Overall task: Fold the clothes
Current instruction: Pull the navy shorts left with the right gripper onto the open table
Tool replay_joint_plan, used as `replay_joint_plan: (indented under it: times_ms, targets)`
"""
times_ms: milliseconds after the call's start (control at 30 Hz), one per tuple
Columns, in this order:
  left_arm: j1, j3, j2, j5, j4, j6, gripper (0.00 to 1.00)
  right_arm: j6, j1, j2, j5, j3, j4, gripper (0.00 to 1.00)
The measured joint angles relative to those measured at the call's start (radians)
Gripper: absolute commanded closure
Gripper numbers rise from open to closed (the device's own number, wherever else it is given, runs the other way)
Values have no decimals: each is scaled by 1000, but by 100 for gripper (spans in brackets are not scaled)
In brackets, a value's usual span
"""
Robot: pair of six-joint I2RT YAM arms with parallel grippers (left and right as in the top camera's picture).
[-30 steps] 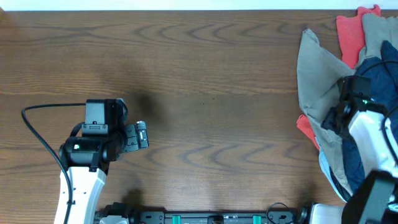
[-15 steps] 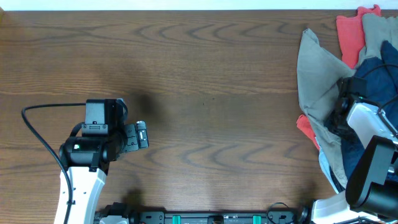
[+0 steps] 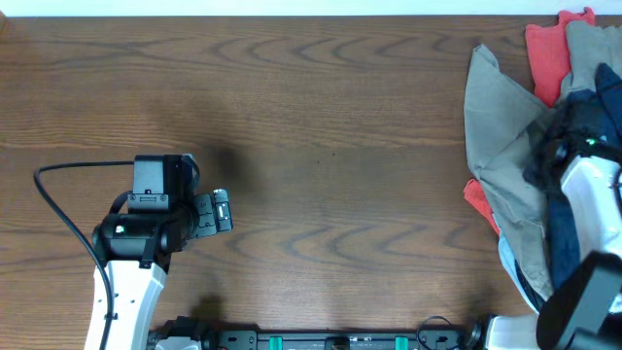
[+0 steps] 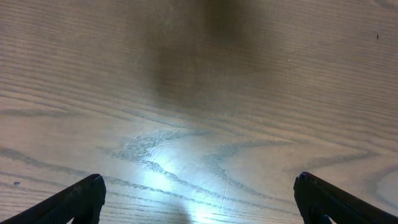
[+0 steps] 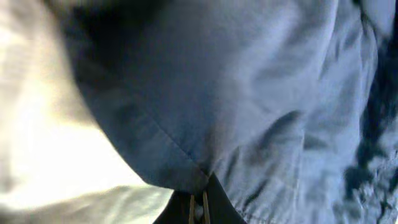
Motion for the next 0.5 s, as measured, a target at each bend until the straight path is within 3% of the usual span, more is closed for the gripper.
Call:
replay_joint_plan:
  times_ms: [133, 267, 367, 500]
  targets:
    - [0, 0, 0, 0, 0, 0, 2, -120, -8, -48, -229, 141, -96, 99]
    - [0, 0, 0, 0, 2, 0, 2, -221, 10, -103, -627, 353, -133, 97]
    - [0, 0, 0, 0, 2, 0, 2, -256, 95, -171, -834, 445, -198, 94]
    - [0, 0, 0, 0, 2, 0, 2, -278, 280, -215, -942, 451, -326, 90]
